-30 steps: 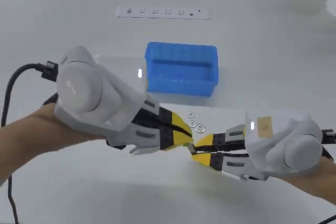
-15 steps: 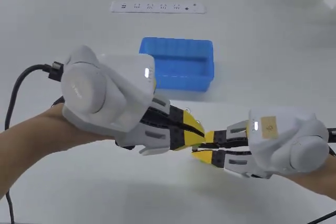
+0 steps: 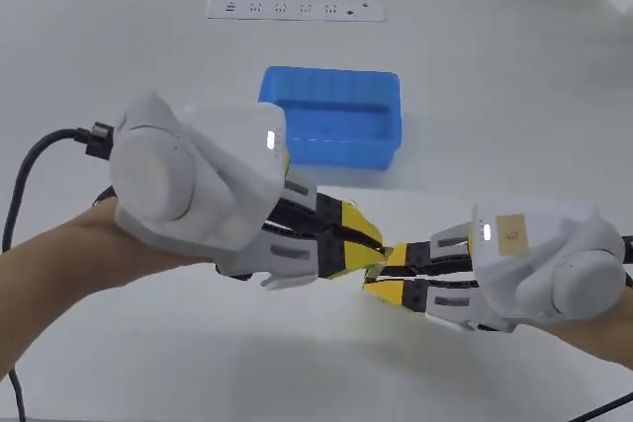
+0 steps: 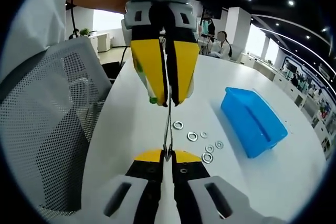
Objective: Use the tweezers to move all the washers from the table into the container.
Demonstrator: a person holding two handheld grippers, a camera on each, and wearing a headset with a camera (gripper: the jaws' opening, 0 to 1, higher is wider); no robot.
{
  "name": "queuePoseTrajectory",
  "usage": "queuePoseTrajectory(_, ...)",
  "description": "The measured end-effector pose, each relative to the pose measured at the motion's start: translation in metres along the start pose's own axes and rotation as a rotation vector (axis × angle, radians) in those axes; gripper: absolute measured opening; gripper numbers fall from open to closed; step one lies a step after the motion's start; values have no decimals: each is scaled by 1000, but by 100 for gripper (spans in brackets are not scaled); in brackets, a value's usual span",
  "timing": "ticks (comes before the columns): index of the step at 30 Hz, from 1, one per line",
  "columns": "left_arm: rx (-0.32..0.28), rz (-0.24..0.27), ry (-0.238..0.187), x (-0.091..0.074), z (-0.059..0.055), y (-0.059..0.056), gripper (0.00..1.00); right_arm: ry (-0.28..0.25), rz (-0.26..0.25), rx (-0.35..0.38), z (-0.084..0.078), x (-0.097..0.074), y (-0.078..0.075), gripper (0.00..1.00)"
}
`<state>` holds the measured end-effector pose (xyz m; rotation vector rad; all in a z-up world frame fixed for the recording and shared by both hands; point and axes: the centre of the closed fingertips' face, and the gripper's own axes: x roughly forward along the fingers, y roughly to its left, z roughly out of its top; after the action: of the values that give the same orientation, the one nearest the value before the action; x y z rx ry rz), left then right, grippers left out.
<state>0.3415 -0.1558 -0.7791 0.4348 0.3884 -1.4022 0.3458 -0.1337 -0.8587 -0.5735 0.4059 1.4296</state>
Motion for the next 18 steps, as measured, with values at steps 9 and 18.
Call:
queuePoseTrajectory(9, 20, -9, -8, 3, 4, -2, 6, 1, 5, 0, 0, 0, 0, 7)
queuePoseTrajectory(18, 7, -17, 9, -1, 2, -2, 5, 14, 10, -24, 2, 2, 0, 7)
